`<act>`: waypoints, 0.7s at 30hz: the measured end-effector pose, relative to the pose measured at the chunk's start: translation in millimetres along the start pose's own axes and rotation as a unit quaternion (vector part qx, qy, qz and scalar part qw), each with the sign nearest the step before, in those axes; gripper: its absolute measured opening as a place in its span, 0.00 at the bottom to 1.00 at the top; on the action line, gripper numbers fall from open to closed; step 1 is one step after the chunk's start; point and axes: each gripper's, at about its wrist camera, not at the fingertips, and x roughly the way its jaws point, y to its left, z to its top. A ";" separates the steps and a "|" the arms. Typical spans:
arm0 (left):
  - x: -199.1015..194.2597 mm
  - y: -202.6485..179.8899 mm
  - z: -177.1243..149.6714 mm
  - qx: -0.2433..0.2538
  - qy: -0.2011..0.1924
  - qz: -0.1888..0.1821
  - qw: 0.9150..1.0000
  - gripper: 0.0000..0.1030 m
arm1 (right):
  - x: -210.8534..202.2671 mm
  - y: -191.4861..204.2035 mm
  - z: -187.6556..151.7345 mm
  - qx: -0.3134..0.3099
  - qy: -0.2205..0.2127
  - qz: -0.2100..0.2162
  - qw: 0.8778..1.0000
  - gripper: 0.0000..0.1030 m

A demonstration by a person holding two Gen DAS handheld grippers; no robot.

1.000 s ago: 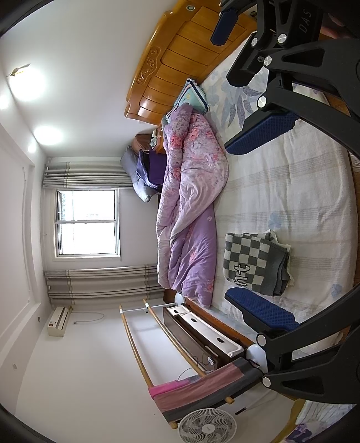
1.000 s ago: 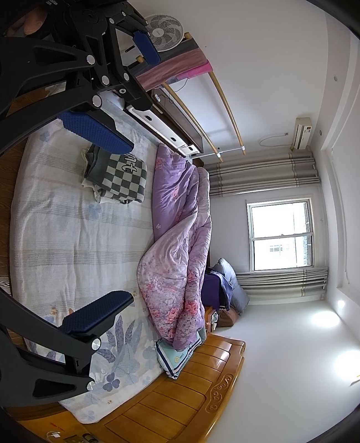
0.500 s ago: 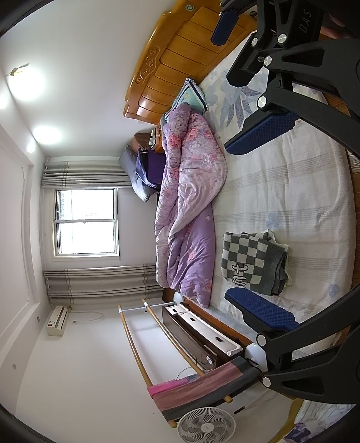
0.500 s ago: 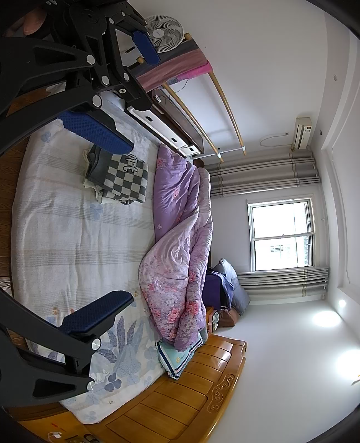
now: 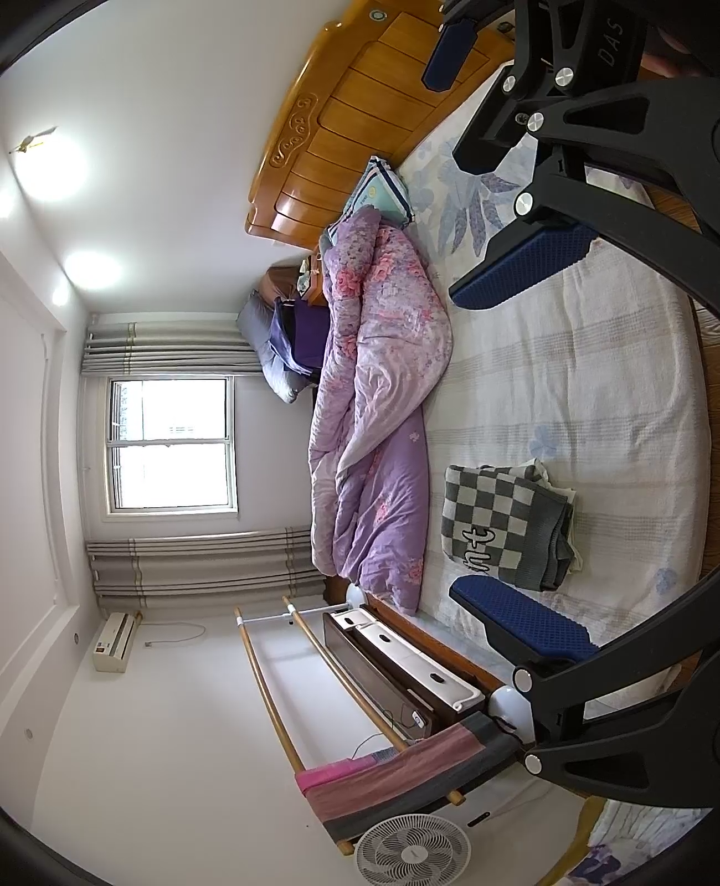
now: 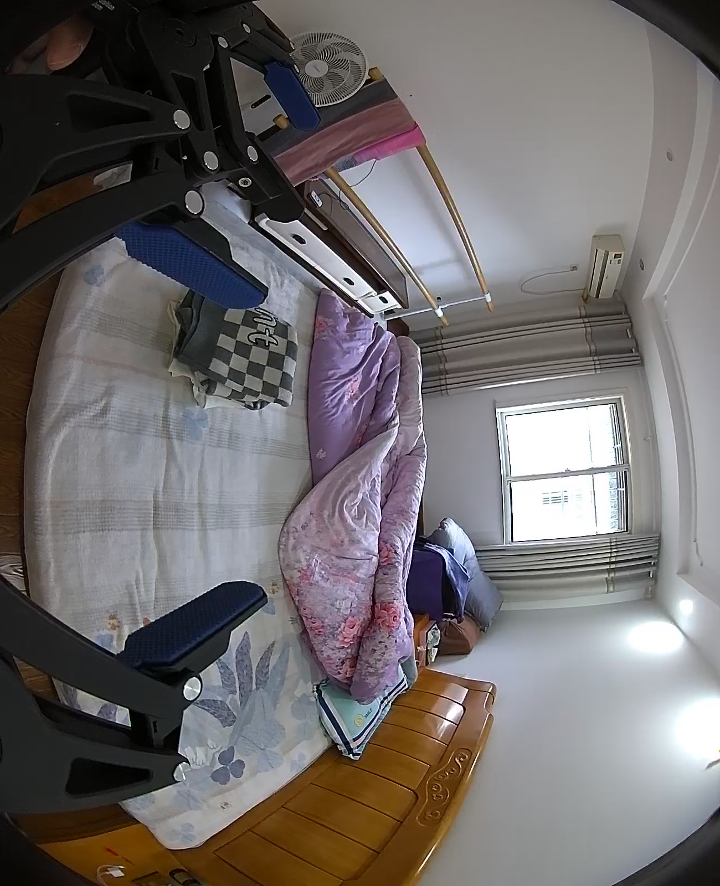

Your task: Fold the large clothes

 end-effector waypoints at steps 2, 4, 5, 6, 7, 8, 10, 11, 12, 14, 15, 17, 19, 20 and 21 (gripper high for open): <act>-0.6 -0.1 -1.0 0.000 0.001 0.000 1.000 0.94 | 0.1 -0.3 0.1 0.000 0.001 0.000 1.000 0.93; -0.3 -0.2 -0.1 0.000 0.000 0.000 1.000 0.94 | -0.6 -0.4 -0.3 0.000 0.001 0.000 1.000 0.93; 0.3 0.0 0.9 0.000 0.000 0.000 1.000 0.94 | -0.5 0.4 -0.2 0.000 0.000 0.000 1.000 0.93; 0.1 0.0 0.5 0.001 0.000 0.000 1.000 0.94 | -0.3 0.3 0.0 0.000 0.000 0.000 1.000 0.93; 0.5 0.1 1.0 0.000 0.000 0.000 1.000 0.94 | -1.3 -1.2 -0.4 -0.001 0.000 -0.001 1.000 0.93; 0.5 0.0 1.2 0.000 0.000 0.000 1.000 0.94 | -0.9 -0.9 -0.1 0.000 0.000 0.000 1.000 0.93; 0.0 -0.3 0.3 0.001 0.000 0.000 1.000 0.94 | -0.5 -0.5 0.1 0.000 0.000 0.000 1.000 0.93; 0.7 0.0 1.5 0.000 0.000 0.000 1.000 0.94 | 0.0 -0.2 0.3 0.000 0.001 0.000 1.000 0.93; 0.6 0.1 1.4 0.000 0.000 -0.001 1.000 0.94 | -0.2 0.0 0.2 0.000 0.001 -0.001 1.000 0.93; 0.8 0.0 1.7 0.001 0.000 0.000 1.000 0.94 | 0.1 -0.4 0.6 -0.001 0.000 0.000 1.000 0.93; 0.2 -0.1 0.4 0.000 0.000 0.000 1.000 0.94 | 0.0 -0.2 0.5 -0.001 0.000 -0.001 1.000 0.93; 0.4 0.4 0.6 0.000 0.001 -0.002 1.000 0.94 | 0.0 -0.3 0.4 0.000 0.001 0.000 1.000 0.93; 1.2 0.4 2.1 0.001 0.000 -0.001 1.000 0.94 | -0.4 -0.7 0.3 0.000 0.000 0.000 1.000 0.93; 0.7 0.0 1.0 0.002 0.000 0.000 1.000 0.94 | -0.7 -1.2 0.3 0.000 0.000 0.000 1.000 0.93; 1.2 0.4 2.0 0.000 0.001 -0.001 1.000 0.94 | -1.1 -1.8 0.3 -0.001 0.000 0.000 1.000 0.93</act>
